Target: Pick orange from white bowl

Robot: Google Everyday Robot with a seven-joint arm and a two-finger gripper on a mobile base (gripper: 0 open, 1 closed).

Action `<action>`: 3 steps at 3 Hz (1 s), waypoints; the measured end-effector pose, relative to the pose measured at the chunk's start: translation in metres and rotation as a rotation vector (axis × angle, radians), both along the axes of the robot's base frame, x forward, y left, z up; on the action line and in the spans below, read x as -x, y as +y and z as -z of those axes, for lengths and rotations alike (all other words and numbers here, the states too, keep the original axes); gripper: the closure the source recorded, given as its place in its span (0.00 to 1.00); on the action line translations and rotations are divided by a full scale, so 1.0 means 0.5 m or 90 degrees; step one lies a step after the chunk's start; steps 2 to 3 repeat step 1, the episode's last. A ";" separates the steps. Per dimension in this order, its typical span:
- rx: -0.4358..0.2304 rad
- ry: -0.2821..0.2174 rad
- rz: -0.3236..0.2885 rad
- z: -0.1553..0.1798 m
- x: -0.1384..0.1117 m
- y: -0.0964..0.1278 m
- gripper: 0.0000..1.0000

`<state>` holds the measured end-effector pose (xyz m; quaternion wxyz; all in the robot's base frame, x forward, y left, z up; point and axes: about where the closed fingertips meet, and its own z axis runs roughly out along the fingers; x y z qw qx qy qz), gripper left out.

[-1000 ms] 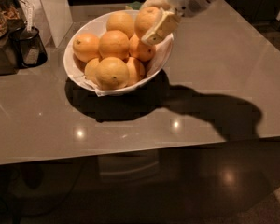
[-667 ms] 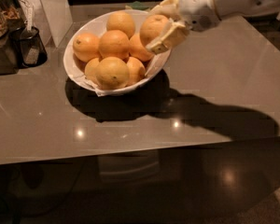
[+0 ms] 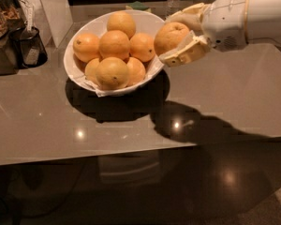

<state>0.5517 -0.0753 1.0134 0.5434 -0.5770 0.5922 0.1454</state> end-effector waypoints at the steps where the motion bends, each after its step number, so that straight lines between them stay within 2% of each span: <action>1: -0.001 0.001 0.006 0.001 0.003 -0.010 1.00; 3: -0.001 0.001 0.006 0.001 0.003 -0.010 1.00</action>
Offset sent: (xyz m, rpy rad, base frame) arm 0.0000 0.0000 0.0000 0.0000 0.0000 0.0000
